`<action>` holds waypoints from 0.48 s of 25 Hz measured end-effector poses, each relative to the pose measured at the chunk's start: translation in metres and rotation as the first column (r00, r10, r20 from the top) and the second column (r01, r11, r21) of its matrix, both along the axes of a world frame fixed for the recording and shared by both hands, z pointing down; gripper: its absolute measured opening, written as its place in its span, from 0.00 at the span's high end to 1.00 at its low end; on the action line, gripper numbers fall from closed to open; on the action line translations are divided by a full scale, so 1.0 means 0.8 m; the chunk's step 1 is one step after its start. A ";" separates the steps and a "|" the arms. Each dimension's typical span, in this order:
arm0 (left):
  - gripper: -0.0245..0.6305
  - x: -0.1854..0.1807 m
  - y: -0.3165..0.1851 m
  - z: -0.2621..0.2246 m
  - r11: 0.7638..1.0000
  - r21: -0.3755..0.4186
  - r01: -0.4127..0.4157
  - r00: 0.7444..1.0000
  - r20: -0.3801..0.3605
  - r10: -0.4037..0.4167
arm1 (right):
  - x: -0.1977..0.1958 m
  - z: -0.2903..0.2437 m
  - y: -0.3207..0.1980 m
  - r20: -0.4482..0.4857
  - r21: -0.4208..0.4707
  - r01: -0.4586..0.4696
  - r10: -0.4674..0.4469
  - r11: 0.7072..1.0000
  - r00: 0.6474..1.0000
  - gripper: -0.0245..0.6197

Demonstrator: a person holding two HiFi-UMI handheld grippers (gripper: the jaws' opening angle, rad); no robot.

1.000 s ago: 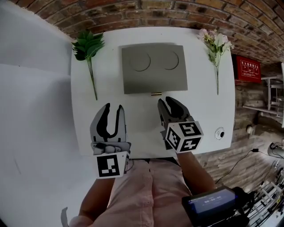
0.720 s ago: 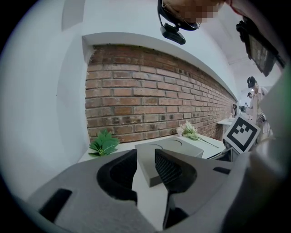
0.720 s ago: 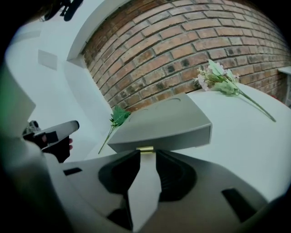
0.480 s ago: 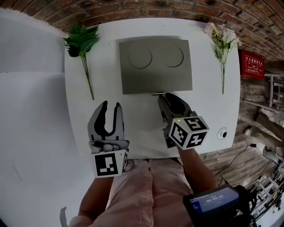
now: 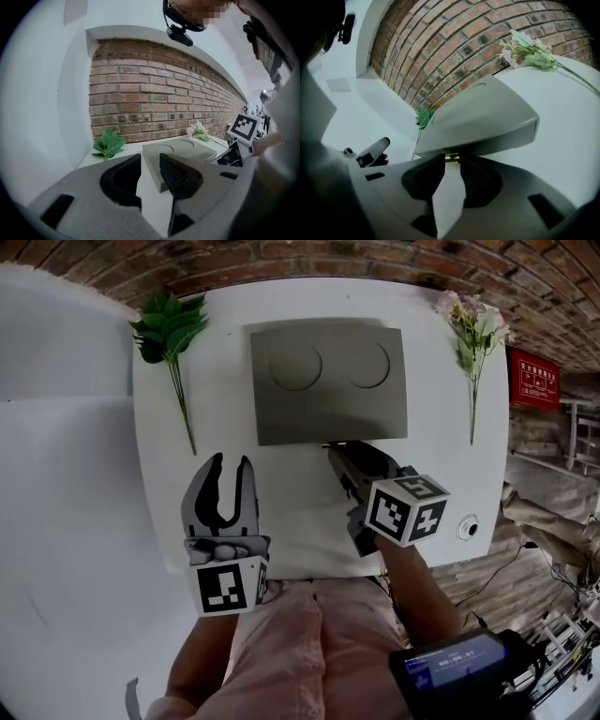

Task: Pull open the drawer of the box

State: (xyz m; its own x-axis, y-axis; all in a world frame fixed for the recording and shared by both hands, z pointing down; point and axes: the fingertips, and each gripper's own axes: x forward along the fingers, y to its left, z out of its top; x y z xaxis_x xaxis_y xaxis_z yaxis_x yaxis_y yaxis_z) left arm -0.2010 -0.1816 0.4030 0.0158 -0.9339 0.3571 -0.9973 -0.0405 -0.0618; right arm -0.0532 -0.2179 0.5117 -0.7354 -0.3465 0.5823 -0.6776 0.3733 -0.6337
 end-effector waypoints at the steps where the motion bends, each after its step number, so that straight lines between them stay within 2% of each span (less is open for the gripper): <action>1: 0.77 0.000 0.000 0.000 1.000 0.000 0.001 1.000 0.000 -0.001 | 0.000 0.000 0.000 0.008 -0.008 0.001 -0.001 1.000 1.000 0.80; 12: 0.77 0.000 0.003 -0.001 1.000 0.001 0.006 1.000 0.008 -0.006 | 0.004 0.000 0.002 0.029 -0.017 -0.003 0.004 1.000 1.000 0.85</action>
State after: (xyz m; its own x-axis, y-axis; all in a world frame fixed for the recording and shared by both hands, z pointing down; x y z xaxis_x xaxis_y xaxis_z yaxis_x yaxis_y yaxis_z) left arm -0.2010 -0.1791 0.4020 0.0073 -0.9343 0.3565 -0.9970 -0.0343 -0.0696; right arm -0.0503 -0.2160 0.5118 -0.7507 -0.3397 0.5666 -0.6603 0.3603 -0.6589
